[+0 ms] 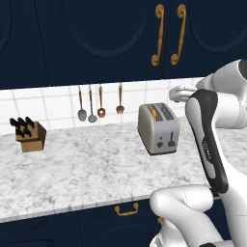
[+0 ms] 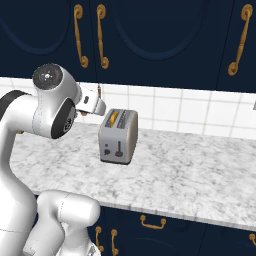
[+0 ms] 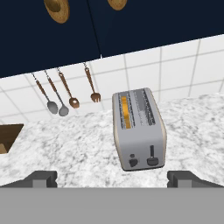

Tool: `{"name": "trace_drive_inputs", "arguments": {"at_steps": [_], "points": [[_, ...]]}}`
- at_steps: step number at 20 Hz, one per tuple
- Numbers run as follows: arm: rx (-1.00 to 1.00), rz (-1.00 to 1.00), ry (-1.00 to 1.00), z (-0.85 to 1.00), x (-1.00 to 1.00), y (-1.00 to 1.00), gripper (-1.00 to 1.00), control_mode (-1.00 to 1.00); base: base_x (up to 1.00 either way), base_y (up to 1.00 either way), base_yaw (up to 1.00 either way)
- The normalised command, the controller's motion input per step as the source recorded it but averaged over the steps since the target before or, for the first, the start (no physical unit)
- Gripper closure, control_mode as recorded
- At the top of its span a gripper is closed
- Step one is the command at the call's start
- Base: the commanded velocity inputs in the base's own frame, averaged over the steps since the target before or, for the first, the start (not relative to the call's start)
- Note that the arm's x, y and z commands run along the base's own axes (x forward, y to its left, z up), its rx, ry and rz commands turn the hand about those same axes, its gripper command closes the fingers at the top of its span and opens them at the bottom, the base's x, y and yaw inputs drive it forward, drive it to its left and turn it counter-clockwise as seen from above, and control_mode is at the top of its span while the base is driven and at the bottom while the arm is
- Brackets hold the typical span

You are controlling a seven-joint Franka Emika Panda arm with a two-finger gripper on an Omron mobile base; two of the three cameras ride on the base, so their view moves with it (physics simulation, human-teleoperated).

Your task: Start the toaster. Once the lever pops up, take the bread to the plate on the dining counter.

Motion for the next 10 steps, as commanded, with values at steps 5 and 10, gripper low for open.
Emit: {"name": "trace_drive_inputs", "arguments": {"at_steps": [5, 10], "points": [[0.00, 0.00, 0.00, 0.00, 0.00, 0.00, -1.00, -1.00, 0.00, 0.00, 0.00], [0.00, 0.00, 0.00, 0.00, 0.00, 0.00, -1.00, -1.00, 0.00, 0.00, 0.00]]}}
